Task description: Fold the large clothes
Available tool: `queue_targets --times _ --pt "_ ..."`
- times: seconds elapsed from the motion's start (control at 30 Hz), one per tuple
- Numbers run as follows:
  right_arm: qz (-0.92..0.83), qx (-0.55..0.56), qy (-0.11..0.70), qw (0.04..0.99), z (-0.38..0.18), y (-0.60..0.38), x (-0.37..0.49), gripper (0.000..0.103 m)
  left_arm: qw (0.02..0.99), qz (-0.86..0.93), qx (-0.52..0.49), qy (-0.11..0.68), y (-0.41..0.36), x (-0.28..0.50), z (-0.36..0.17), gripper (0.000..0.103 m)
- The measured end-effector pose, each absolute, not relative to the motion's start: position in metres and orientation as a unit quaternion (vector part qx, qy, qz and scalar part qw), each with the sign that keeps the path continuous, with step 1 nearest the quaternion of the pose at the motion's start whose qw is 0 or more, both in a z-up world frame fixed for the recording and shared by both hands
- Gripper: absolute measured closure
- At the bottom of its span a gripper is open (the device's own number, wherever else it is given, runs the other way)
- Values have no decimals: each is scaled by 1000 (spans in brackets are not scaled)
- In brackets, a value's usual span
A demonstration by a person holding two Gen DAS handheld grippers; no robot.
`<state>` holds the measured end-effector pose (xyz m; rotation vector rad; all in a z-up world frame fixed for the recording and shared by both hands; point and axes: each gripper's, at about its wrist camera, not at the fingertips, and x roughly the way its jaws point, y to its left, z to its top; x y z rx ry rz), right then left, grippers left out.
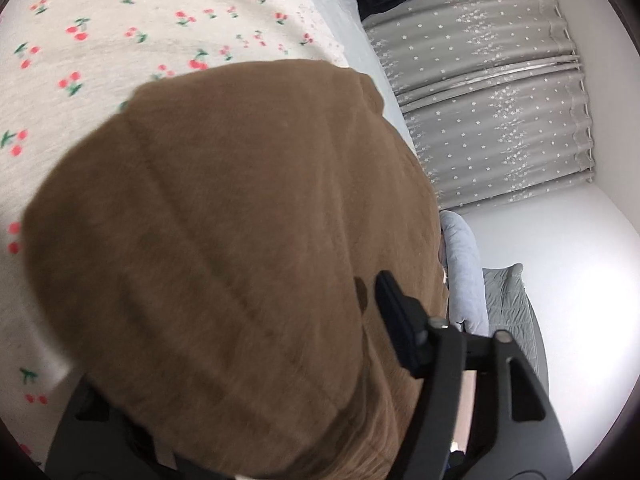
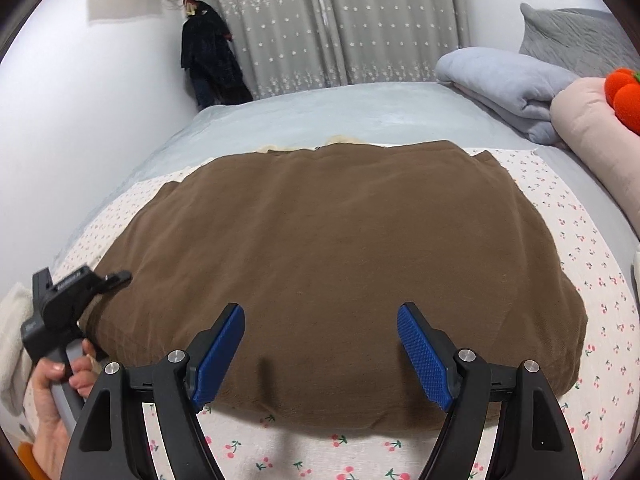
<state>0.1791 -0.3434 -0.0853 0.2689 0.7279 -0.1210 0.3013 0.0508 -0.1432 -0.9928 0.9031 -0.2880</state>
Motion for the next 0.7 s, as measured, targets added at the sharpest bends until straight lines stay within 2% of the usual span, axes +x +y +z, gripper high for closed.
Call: queue_targets --times 0.1,0.17,0.27,0.3,0.37,0.4,0.47,0.53,0.63,0.7 --pt "-49 134 358 923 -88 -343 181 22 784 -131 -451 406 50 301 -143 38" --pt "-41 142 356 923 -87 -344 182 22 782 -128 -455 406 53 301 -148 63" --pt "-32 161 349 922 -87 -347 183 26 774 -152 -469 397 58 303 -150 76" --pt "-23 173 351 920 -88 -349 184 30 786 -153 -453 393 56 301 -144 77" --pt "4 192 355 915 -91 -350 187 51 820 -149 -406 375 47 296 -124 81" --pt "16 201 359 911 -94 -349 190 55 833 -149 -388 364 42 292 -114 82" --pt "39 213 373 902 -105 -345 198 72 856 -155 -358 338 34 283 -90 84" --pt "60 213 390 894 -118 -335 206 77 872 -163 -335 317 27 275 -71 84" --pt "71 206 421 881 -140 -324 216 78 901 -189 -273 280 3 262 -38 84" --pt "82 235 433 866 -155 -330 220 79 924 -210 -199 251 -28 247 -15 84"
